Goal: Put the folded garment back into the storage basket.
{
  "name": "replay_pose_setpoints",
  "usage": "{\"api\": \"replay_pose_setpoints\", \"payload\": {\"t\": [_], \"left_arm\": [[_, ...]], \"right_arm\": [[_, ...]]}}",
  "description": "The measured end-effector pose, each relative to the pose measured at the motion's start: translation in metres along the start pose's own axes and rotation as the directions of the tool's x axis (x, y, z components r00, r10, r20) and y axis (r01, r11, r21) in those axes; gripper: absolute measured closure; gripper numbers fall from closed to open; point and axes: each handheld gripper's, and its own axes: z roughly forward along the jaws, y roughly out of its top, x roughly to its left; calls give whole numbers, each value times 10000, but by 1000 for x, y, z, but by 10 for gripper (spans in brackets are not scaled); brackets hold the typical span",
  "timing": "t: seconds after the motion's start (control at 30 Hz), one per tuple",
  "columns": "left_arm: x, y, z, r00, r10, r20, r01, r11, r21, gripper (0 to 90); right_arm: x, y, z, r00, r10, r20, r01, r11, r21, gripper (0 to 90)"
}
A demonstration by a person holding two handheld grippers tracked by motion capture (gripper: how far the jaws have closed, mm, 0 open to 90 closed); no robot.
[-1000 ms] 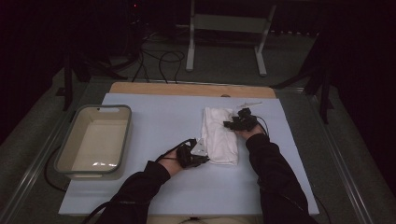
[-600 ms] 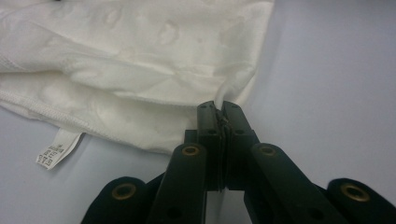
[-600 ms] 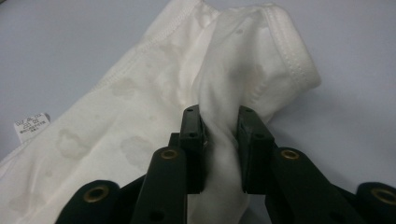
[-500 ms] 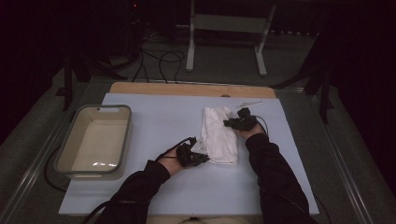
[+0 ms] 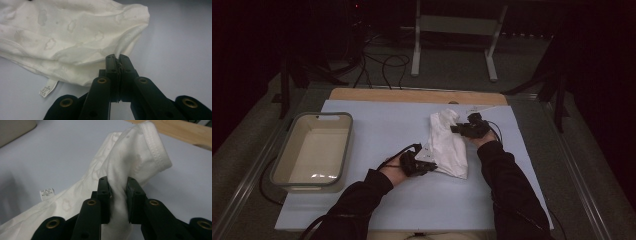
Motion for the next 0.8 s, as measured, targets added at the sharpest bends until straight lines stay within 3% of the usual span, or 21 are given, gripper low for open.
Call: {"api": "replay_pose_setpoints", "payload": {"t": [0.5, 0.8], "left_arm": [[-3, 12, -27, 9992, 393, -103, -393, 9992, 29, 887], [-6, 9, -40, 9982, 574, 176, -573, 9984, -30, 887]], "right_arm": [[14, 14, -14, 9991, -309, -292, 303, 9993, -218, 765], [25, 20, -19, 9968, -400, -686, 369, 9983, -447, 764]]}}
